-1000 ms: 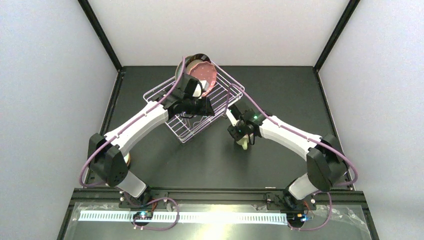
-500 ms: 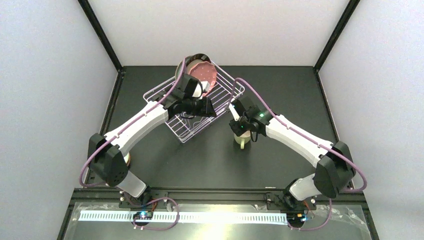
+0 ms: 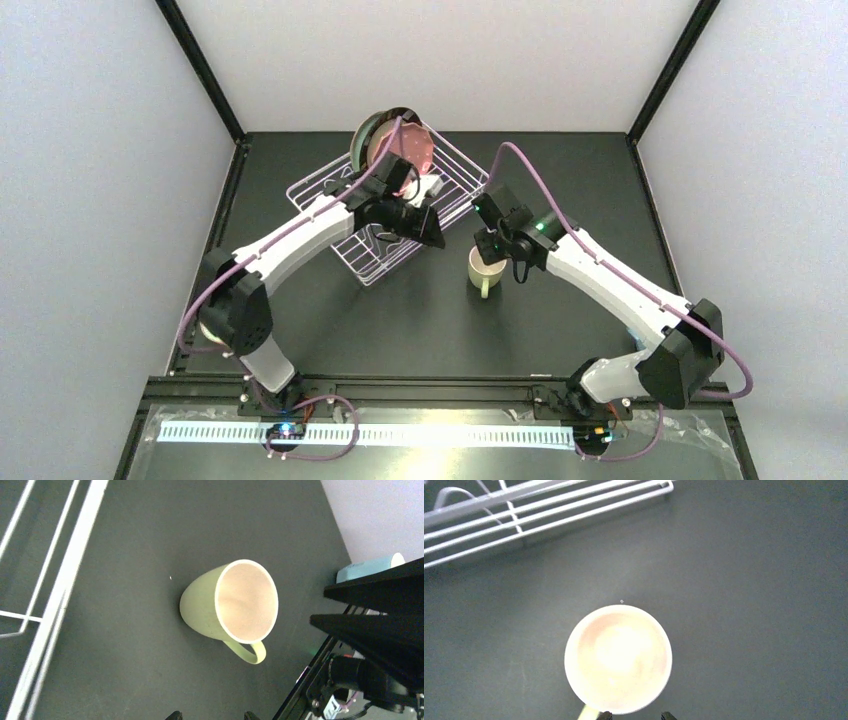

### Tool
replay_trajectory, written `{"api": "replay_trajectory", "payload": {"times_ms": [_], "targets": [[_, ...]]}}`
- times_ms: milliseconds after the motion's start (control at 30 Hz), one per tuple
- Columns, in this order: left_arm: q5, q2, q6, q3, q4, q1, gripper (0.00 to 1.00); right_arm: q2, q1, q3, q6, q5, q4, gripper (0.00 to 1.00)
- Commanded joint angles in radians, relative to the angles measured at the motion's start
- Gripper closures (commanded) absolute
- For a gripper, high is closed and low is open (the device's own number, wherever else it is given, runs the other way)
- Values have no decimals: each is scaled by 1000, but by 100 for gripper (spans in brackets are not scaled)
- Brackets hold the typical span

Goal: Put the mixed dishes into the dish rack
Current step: Grab the cup from the center of the board.

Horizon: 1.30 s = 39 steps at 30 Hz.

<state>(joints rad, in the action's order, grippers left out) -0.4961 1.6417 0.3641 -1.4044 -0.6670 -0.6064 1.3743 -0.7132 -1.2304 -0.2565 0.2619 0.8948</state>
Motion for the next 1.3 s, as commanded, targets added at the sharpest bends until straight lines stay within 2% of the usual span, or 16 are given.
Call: {"api": "replay_trajectory", "payload": {"times_ms": [0,267,733,967,1267], "targets": [[-42,62,-70,-50,-44,-35,30,-16,-5,33,-148,120,118,45],[-20,128,-62,-91,-27,-83,30,6,-3,95,-208,155,110,45],[1,187,-29,-134,12,-96,29,27,0,150,-228,158,-3,43],[37,262,-51,-200,-26,-120,29,-28,12,123,-267,210,38,43],[83,347,-47,-284,-49,-137,26,-79,15,110,-286,201,89,43]]}}
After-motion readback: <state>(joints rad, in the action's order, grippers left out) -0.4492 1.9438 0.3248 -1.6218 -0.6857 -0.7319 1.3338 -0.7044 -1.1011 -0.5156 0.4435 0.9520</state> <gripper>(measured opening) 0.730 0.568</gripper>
